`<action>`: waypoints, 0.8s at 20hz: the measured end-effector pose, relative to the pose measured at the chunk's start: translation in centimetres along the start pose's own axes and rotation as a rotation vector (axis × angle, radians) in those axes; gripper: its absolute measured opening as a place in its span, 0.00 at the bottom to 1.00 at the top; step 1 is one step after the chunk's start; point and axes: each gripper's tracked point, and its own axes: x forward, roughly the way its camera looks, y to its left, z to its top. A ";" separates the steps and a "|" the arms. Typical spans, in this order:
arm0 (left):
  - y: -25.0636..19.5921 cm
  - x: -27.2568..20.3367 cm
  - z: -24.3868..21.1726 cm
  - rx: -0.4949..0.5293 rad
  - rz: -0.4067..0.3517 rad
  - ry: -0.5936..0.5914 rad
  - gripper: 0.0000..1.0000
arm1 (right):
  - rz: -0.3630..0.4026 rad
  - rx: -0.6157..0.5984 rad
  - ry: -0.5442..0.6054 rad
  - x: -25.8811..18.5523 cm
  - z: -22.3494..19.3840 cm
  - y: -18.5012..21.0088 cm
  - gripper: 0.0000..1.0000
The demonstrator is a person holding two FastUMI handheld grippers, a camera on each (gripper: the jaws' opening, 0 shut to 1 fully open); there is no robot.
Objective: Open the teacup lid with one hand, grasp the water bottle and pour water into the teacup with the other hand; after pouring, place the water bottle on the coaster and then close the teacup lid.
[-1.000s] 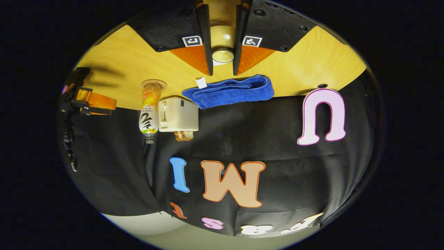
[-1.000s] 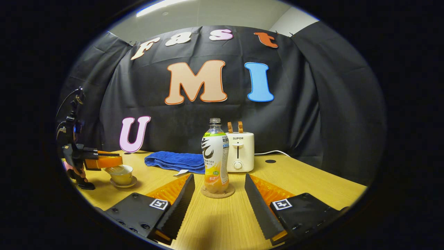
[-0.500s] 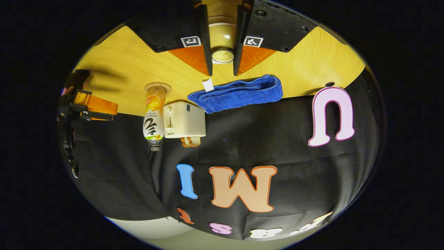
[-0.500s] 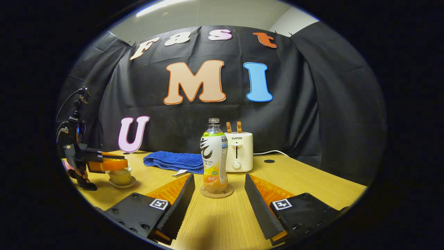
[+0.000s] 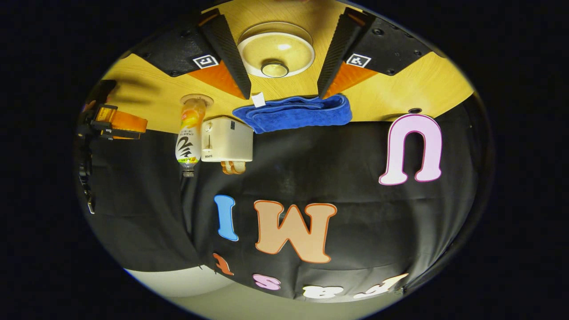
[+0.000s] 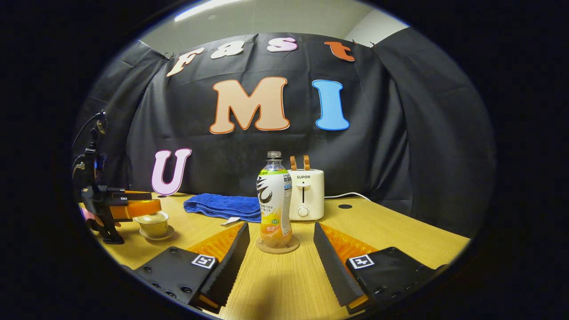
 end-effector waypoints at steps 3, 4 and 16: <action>0.7 -0.9 0.0 -0.001 0.050 -0.002 0.96 | 0.000 0.000 0.000 0.0 0.0 0.0 0.92; 0.9 -1.2 0.2 0.000 0.060 -0.012 0.97 | 0.000 0.000 0.000 0.0 0.0 0.0 0.92; 6.6 -8.8 0.2 0.008 0.390 -0.007 0.96 | -0.094 -0.004 -0.005 -0.2 0.1 -1.8 0.89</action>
